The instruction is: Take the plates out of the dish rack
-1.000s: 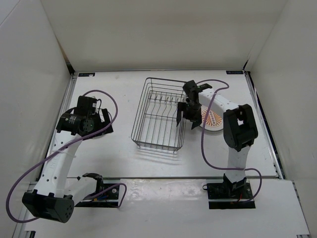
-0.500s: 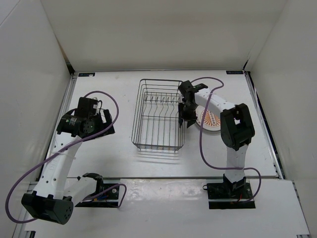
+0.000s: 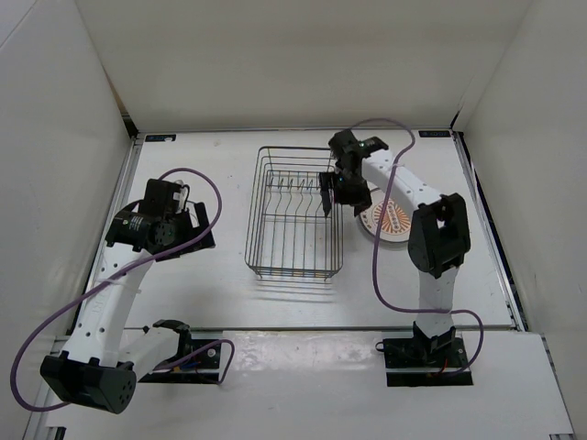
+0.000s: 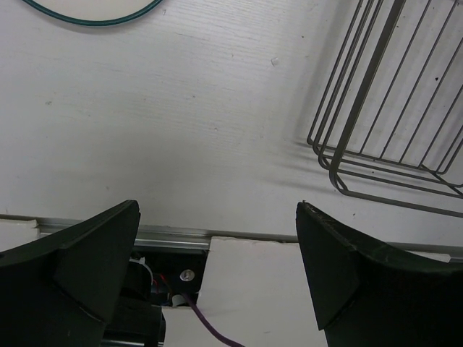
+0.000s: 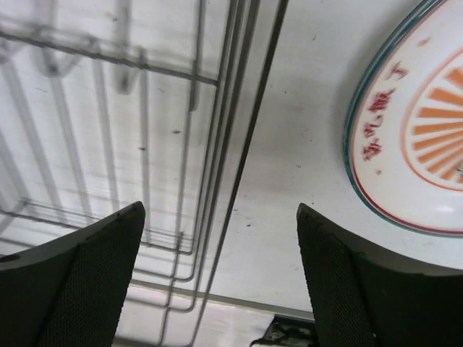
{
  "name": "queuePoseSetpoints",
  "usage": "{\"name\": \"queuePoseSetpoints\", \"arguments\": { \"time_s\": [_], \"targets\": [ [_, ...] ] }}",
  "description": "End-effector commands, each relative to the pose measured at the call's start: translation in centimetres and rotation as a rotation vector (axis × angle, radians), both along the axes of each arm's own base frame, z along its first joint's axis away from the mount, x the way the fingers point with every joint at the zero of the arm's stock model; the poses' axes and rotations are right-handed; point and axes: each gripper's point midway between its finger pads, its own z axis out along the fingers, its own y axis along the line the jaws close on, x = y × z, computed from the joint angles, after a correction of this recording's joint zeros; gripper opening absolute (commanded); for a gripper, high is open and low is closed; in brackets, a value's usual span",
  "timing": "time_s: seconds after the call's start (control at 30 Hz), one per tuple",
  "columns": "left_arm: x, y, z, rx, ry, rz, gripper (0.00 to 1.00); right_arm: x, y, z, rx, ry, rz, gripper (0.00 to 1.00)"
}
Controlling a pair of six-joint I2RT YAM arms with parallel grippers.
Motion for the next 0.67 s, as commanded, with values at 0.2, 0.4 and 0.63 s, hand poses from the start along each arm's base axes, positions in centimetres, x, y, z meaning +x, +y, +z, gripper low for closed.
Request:
{"name": "queuePoseSetpoints", "arguments": {
  "time_s": [0.2,0.4,0.63],
  "targets": [
    [0.5,0.2,0.3,0.05,-0.047,-0.103,1.0,-1.6,-2.3,11.6,-0.004,-0.132,-0.203,0.89],
    [1.2,-0.2,-0.4,0.064,-0.088,-0.187,1.0,-5.1,-7.9,14.2,-0.074,-0.316,-0.281,0.89],
    [-0.4,-6.0,-3.5,-0.18,-0.224,-0.535,1.0,-6.8,-12.4,14.1,-0.243,-0.39,-0.276,0.89]
  ]
}}
